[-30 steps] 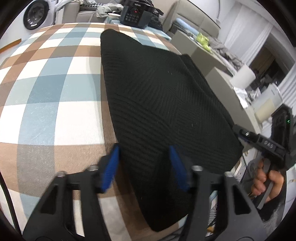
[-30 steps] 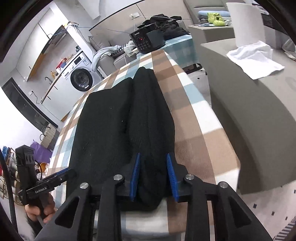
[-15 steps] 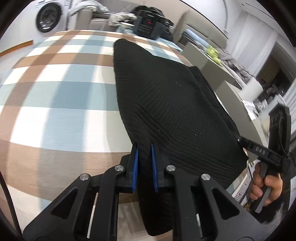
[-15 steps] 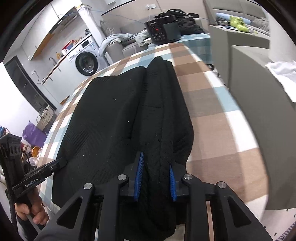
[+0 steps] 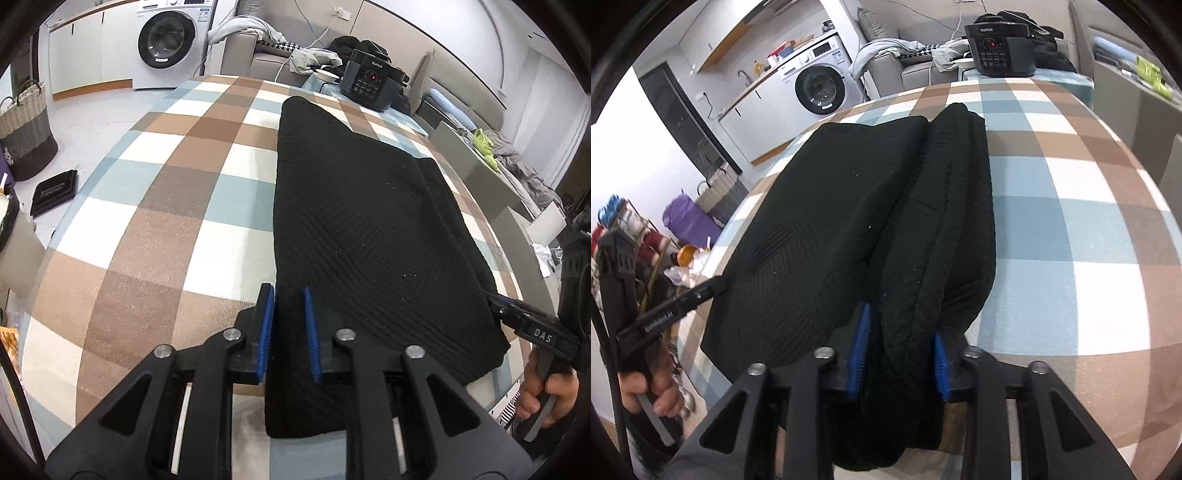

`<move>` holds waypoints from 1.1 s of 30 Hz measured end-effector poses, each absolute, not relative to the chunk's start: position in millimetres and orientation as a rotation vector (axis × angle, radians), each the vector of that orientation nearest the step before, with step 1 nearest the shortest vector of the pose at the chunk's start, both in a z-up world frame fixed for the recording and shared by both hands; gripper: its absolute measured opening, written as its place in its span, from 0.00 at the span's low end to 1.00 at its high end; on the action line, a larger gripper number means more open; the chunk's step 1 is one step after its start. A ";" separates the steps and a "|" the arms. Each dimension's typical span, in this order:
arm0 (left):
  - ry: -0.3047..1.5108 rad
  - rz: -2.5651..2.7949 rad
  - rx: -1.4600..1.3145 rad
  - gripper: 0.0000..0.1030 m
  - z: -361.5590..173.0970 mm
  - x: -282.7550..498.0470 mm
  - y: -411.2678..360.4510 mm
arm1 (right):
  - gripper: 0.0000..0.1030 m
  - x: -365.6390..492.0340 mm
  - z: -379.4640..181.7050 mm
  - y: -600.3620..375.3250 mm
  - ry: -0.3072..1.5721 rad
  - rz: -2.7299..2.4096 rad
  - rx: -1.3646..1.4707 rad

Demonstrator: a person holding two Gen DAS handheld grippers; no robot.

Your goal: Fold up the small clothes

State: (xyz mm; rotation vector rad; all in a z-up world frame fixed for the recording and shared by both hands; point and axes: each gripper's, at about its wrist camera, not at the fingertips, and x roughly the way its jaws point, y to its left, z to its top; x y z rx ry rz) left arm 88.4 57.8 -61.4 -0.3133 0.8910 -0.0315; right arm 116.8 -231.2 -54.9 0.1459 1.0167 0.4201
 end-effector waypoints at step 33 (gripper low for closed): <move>0.939 -0.247 -0.253 0.61 -53.8 80.1 -42.7 | 0.10 147.3 -54.4 -251.5 1.001 0.427 0.284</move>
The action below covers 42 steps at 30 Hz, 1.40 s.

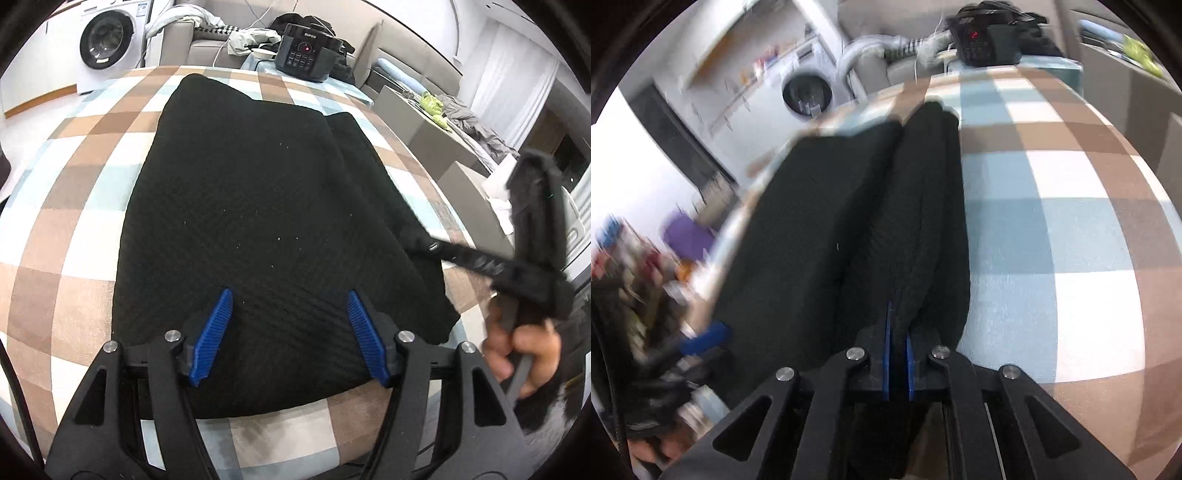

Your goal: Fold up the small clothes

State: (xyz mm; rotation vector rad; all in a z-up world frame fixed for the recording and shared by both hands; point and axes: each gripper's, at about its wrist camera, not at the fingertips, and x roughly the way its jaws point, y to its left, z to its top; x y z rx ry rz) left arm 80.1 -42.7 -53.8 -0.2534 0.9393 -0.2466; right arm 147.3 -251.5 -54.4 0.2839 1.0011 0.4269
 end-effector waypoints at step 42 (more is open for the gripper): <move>0.932 -0.116 -0.258 0.61 -54.8 63.7 15.2 | 0.27 100.9 -51.8 -224.3 1.072 0.627 0.347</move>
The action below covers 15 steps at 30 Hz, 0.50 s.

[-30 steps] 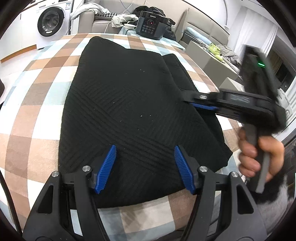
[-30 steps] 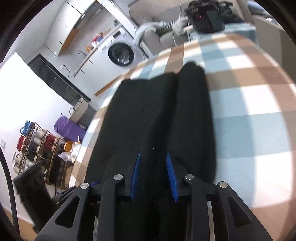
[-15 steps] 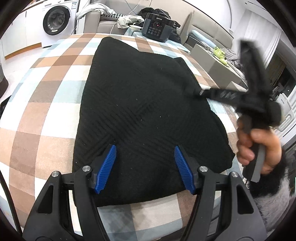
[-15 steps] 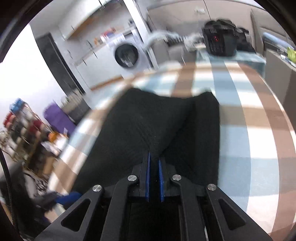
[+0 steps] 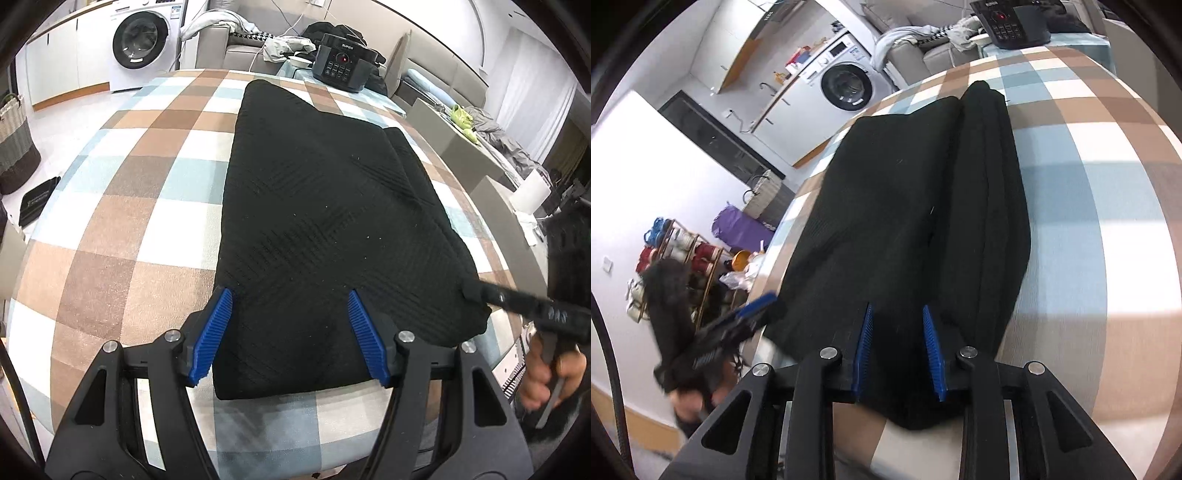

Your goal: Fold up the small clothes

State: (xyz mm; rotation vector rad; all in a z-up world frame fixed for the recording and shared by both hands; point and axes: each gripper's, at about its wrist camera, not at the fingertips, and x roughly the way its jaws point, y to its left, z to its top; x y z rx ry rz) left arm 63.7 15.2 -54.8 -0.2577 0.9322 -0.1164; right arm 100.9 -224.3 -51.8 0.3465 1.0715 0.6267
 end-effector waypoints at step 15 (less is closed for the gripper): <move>0.949 -0.044 -0.251 0.61 -60.5 55.5 24.4 | 0.49 79.3 -37.9 -255.2 0.952 0.437 0.239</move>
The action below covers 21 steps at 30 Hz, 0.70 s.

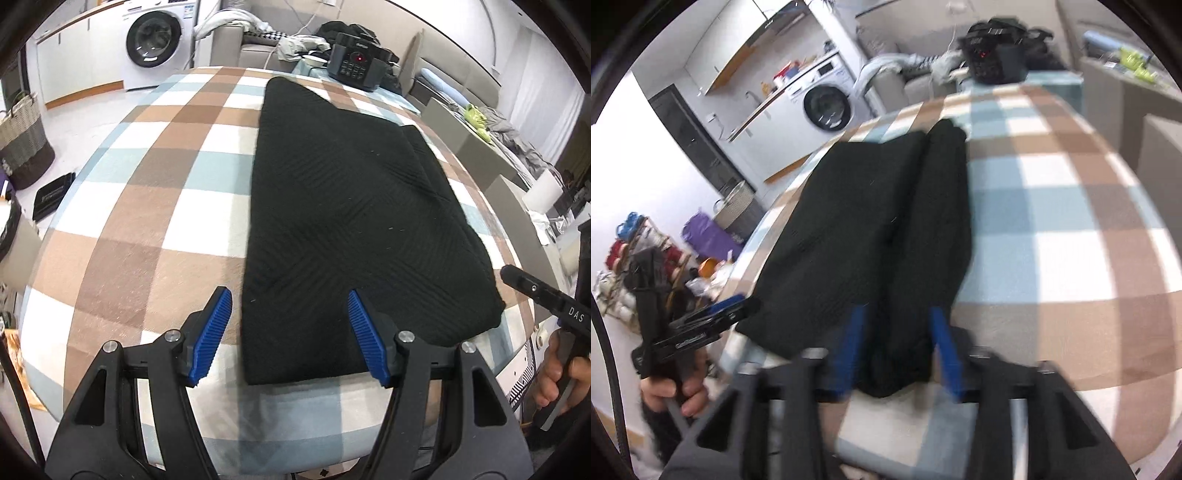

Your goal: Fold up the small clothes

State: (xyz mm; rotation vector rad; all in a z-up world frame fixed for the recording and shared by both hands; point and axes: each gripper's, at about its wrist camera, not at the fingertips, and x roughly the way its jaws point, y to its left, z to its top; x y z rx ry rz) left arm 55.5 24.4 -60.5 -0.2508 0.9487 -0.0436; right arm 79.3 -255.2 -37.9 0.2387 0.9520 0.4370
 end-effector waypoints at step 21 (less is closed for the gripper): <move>0.911 -0.066 -0.216 0.17 -70.8 120.3 26.4 | 0.17 147.6 -65.7 -234.7 0.983 0.402 0.220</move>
